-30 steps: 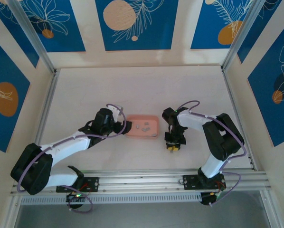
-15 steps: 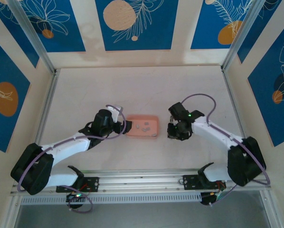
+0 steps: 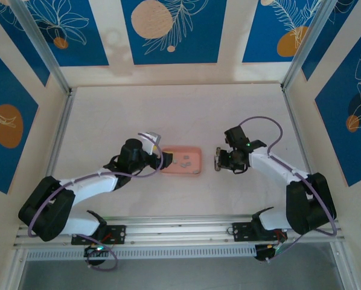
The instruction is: Load the staples into the stapler
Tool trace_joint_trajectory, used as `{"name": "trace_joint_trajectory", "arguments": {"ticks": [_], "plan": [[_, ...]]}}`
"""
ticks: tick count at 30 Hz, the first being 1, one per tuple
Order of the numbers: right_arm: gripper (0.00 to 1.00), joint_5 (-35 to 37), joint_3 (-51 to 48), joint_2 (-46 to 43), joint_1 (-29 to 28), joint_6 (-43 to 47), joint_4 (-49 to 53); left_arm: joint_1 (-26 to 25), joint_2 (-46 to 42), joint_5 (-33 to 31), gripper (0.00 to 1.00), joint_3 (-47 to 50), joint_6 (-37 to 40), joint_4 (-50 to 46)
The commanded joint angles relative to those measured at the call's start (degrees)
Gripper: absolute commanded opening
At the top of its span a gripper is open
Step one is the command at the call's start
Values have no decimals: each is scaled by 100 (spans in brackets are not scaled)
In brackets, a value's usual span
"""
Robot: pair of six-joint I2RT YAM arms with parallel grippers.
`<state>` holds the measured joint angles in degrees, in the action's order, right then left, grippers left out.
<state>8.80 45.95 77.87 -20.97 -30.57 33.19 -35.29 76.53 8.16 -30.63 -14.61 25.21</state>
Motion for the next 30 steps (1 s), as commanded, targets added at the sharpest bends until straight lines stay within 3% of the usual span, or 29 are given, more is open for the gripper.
{"name": "trace_joint_trajectory", "arguments": {"ticks": [1,30], "plan": [[15,-85,228,186,1,265,-137,-52,77,123,87,-43,39,224],[15,170,590,799,-223,446,-67,-51,75,91,87,-44,187,87]]}}
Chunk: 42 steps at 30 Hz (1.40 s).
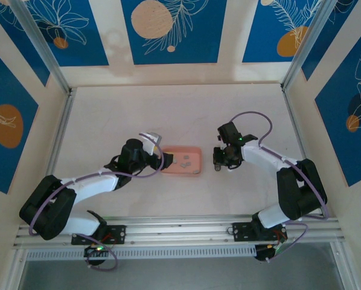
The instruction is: Load the staples into the stapler
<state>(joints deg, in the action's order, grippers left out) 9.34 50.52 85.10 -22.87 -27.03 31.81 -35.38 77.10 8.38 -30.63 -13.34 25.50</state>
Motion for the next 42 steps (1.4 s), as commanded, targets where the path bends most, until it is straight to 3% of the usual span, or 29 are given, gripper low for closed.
{"name": "trace_joint_trajectory", "arguments": {"ticks": [1,32,42], "plan": [[15,135,133,85,-35,92,73,-40,24,75,87,-40,68,58],[14,528,472,533,-242,1,449,-44,2,77,87,-21,118,13],[14,398,421,121,-132,-148,400,-43,38,152,87,-23,209,66]]}}
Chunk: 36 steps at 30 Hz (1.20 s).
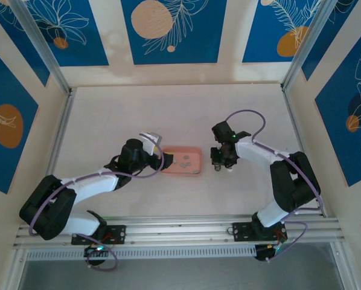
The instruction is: Load the staples into the stapler
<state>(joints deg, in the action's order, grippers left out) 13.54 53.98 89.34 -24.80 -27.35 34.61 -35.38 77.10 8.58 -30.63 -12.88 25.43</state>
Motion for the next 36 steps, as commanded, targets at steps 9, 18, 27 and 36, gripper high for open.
{"name": "trace_joint_trajectory", "arguments": {"ticks": [9,18,27,36], "plan": [[14,149,-193,-761,137,-525,150,-53,133,187,87,-40,338,102],[14,84,-671,-1323,331,-1220,-285,-116,363,311,87,-106,396,259],[15,165,-878,-1521,89,-777,-360,-135,797,372,87,-343,229,457],[15,351,-1139,-1522,294,-1138,-335,-128,603,-174,87,-300,372,333]]}}
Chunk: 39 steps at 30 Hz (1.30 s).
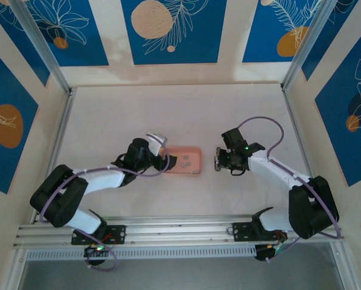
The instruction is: Load the staples into the stapler
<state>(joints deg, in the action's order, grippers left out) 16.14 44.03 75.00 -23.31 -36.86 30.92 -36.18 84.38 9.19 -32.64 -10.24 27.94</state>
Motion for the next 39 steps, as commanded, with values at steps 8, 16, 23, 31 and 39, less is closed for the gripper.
{"name": "trace_joint_trajectory", "arguments": {"ticks": [8,16,23,31,39], "plan": [[15,-196,-229,-173,152,-1,-91,-51,155,-377,87,-175,378,137],[15,-158,-153,153,43,-13,-138,-48,268,-401,87,-236,291,264],[15,-217,-153,308,29,-14,-273,-54,211,-385,88,-206,264,266],[15,-274,-113,487,-22,18,-414,-55,66,-339,88,-225,310,257],[15,-309,-65,582,-137,107,-481,-54,-94,-374,88,-227,380,181]]}}
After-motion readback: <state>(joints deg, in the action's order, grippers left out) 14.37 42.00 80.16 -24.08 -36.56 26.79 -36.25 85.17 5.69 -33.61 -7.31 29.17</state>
